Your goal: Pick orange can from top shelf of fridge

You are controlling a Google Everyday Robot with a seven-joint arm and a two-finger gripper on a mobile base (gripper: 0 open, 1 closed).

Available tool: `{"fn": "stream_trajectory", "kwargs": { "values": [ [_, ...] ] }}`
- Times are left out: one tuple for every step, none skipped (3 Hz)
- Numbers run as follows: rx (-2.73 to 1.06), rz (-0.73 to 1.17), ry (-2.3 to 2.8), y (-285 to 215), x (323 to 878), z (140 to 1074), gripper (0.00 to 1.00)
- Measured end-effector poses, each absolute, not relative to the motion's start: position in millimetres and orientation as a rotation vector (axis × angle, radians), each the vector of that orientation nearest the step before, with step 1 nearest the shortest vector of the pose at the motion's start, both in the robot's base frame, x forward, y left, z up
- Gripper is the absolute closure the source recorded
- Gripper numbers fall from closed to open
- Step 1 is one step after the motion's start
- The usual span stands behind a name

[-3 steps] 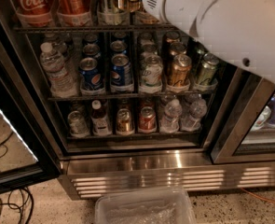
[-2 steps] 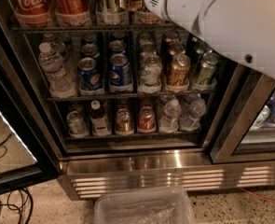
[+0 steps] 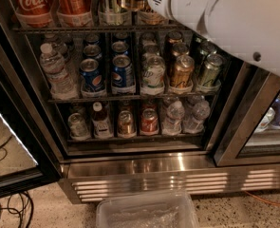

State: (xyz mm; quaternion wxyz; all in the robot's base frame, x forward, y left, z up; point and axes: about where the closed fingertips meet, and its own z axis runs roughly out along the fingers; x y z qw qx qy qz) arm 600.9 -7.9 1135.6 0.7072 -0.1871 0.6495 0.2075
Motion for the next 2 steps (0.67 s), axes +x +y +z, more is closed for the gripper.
{"fn": "stream_trajectory", "kwargs": {
  "values": [
    [-0.432, 0.477, 1.477, 1.9, 589.8, 1126.6, 1.0],
    [-0.423, 0.52, 1.566, 15.3, 560.8, 1104.7, 1.0]
  ]
}}
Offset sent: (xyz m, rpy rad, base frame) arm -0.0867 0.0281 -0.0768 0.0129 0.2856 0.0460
